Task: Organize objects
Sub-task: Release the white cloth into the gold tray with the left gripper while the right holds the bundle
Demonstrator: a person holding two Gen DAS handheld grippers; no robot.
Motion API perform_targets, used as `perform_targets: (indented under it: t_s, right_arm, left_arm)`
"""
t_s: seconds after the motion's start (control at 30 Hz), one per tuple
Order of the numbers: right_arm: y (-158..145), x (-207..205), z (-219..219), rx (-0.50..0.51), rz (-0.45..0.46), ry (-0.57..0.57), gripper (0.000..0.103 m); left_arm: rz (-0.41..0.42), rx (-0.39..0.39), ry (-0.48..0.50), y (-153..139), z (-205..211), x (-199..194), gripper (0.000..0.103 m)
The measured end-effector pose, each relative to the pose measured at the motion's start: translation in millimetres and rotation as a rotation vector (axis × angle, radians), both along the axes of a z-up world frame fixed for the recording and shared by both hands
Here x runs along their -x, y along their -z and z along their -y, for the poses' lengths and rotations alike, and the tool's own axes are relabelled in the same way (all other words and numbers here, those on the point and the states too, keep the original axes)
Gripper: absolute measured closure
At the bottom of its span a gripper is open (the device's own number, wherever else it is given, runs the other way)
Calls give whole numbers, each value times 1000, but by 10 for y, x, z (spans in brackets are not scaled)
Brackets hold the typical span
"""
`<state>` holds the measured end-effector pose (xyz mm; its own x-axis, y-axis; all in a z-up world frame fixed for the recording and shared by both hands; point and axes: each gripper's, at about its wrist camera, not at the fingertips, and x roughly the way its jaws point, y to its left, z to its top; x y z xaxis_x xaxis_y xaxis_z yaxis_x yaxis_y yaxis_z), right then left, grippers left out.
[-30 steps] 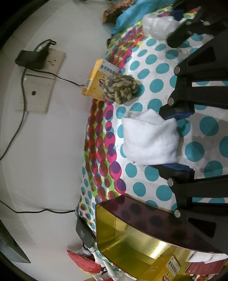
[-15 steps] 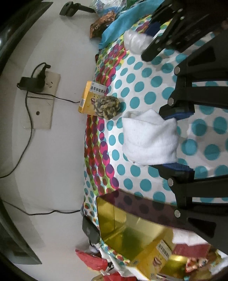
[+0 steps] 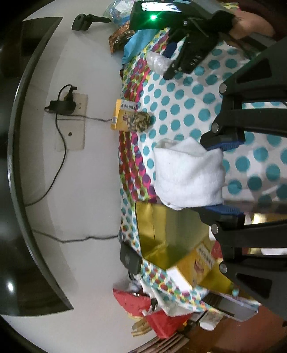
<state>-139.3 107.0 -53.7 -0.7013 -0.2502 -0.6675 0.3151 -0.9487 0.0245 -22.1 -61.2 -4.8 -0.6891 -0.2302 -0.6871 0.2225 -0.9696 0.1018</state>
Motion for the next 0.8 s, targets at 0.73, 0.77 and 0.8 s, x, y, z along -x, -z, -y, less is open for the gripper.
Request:
perform_targets:
  t_s: [0.73,0.77,0.8]
  right_arm:
    - [26,68,-52,0,29,45,56]
    - [28,69,-54,0,30,48,56]
    - [30,71,-59,2,31,48,56]
  left_arm:
    - [72,-73,-168,137,1301,-670,63]
    - [72,-74,-156,155,1282,-648,63]
    - [78,-76,-150,175,1268,-613,63]
